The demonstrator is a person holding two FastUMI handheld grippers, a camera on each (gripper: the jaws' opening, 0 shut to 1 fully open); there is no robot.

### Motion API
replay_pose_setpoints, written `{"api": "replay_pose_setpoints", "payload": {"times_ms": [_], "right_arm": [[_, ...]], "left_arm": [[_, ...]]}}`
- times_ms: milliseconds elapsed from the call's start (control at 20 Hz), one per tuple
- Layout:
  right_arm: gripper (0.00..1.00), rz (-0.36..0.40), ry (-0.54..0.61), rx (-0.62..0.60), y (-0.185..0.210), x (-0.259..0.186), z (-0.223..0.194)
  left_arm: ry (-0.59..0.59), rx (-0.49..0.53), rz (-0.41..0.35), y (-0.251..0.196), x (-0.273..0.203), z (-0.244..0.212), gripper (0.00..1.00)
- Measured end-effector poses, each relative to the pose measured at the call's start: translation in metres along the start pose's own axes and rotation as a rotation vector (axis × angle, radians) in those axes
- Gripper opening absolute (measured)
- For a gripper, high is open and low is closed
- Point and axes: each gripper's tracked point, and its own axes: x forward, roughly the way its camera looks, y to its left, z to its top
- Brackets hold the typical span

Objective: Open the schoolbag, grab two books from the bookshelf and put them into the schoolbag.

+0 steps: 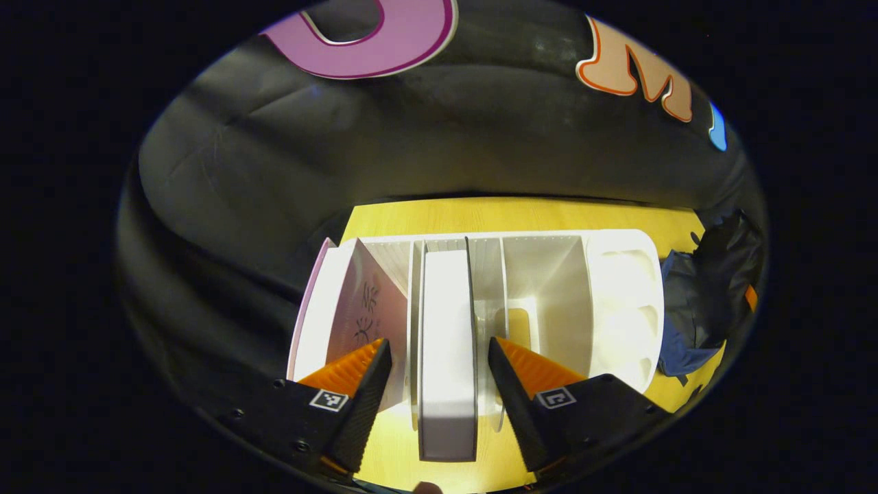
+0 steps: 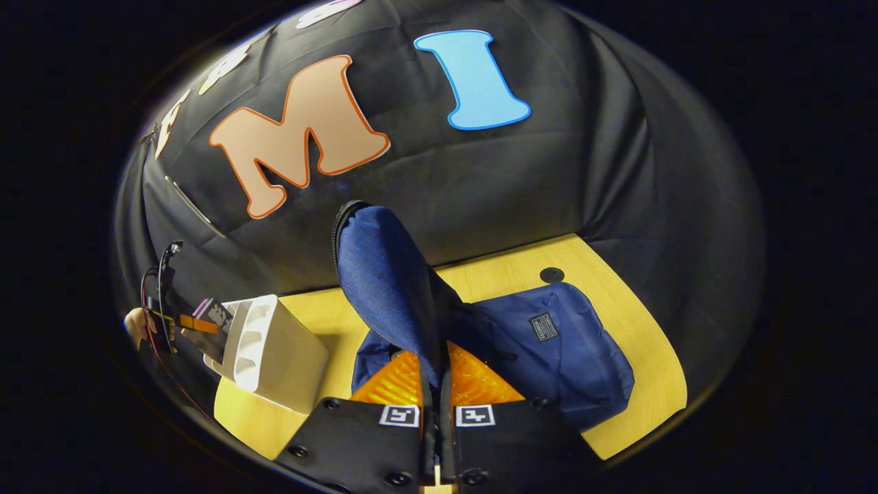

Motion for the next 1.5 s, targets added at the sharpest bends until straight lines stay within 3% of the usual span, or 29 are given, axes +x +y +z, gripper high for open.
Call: {"api": "replay_pose_setpoints", "payload": {"times_ms": [50,250,1000,1200,1500], "right_arm": [[0.06,-0.001,0.000,0.005,0.000,0.000,0.000],[0.06,-0.003,0.002,0.008,0.000,0.001,0.000],[0.05,-0.008,0.010,0.012,-0.001,0.002,-0.002],[0.05,-0.008,0.013,0.011,-0.001,0.003,-0.001],[0.06,-0.003,0.018,0.018,-0.002,0.004,-0.002]], "left_arm": [[0.022,0.000,-0.002,0.001,0.005,-0.004,0.67],[0.078,0.015,-0.063,-0.016,0.005,-0.010,0.37],[0.076,0.016,-0.079,-0.008,0.000,-0.011,0.35],[0.035,0.057,-0.058,0.003,-0.013,-0.002,0.35],[-0.043,0.018,-0.072,0.011,-0.045,0.020,0.35]]}}
